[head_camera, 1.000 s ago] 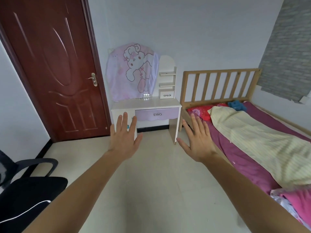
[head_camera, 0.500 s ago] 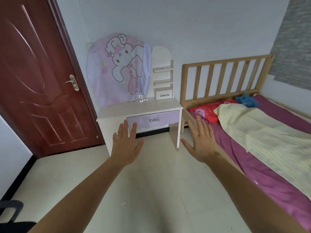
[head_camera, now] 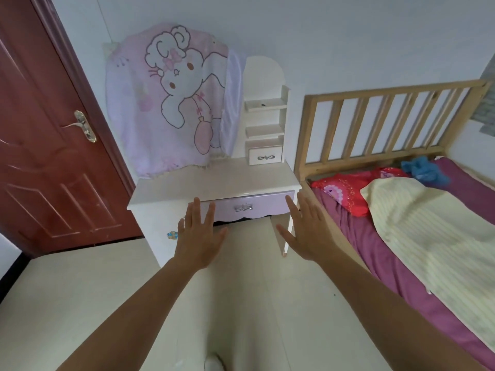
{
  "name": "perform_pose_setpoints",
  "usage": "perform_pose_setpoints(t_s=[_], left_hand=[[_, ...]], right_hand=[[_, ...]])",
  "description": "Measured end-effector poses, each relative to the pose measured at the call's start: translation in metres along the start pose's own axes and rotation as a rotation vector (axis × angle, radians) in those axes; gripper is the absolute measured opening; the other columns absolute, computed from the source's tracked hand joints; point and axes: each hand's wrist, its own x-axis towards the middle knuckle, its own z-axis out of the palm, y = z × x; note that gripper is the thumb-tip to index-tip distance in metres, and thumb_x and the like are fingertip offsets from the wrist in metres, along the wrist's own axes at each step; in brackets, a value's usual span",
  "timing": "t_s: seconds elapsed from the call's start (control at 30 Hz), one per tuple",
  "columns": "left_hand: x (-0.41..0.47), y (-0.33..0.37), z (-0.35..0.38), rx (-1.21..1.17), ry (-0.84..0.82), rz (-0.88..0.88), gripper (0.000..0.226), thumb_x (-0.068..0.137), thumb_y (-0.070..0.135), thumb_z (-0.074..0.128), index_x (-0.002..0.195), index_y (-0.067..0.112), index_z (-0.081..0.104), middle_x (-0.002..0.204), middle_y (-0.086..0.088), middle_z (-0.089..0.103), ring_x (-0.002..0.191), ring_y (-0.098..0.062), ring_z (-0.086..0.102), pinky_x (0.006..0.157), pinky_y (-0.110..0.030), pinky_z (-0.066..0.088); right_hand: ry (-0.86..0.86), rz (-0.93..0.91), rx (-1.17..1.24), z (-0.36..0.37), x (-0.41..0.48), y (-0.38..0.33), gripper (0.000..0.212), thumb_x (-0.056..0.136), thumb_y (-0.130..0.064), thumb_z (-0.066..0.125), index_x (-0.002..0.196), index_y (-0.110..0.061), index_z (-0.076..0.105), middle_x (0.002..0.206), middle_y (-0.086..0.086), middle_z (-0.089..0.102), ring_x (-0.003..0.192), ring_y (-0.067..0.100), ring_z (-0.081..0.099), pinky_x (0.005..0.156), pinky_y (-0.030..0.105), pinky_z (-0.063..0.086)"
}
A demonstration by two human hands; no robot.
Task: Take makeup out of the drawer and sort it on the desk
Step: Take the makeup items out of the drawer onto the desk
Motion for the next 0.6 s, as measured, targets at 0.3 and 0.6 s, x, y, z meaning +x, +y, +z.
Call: perform_pose_setpoints(t_s=[0.3,0.6], left_hand=[[0.190,-0.074,0.117,-0.025,-0.152,-0.027,0.093,0.079,0.072,0.009,0.158,0.021,0.015,0.165,-0.016,-0.004,0.151,-0.036,0.004,0.118,-0.057,0.020],[0.346,-0.120,0.203,0.001,-0.328,-0.039,0.079,0.096,0.060,0.030,0.158,0.021,0.002,0.164,-0.015,-0.011,0.152,-0.033,-0.005,0.120,-0.052,0.012]], right_hand=[[-0.133,0.139,0.052,0.103,0.181,0.025,0.085,0.091,-0.069,0.009,0.159,-0.019,0.017,0.165,0.013,0.018,0.152,0.030,0.017,0.120,0.041,0.019],[-0.384,0.402,0.331,0.188,0.319,0.036,0.066,0.103,-0.051,0.039,0.157,-0.019,0.023,0.160,0.004,0.030,0.148,0.022,0.026,0.116,0.041,0.028]])
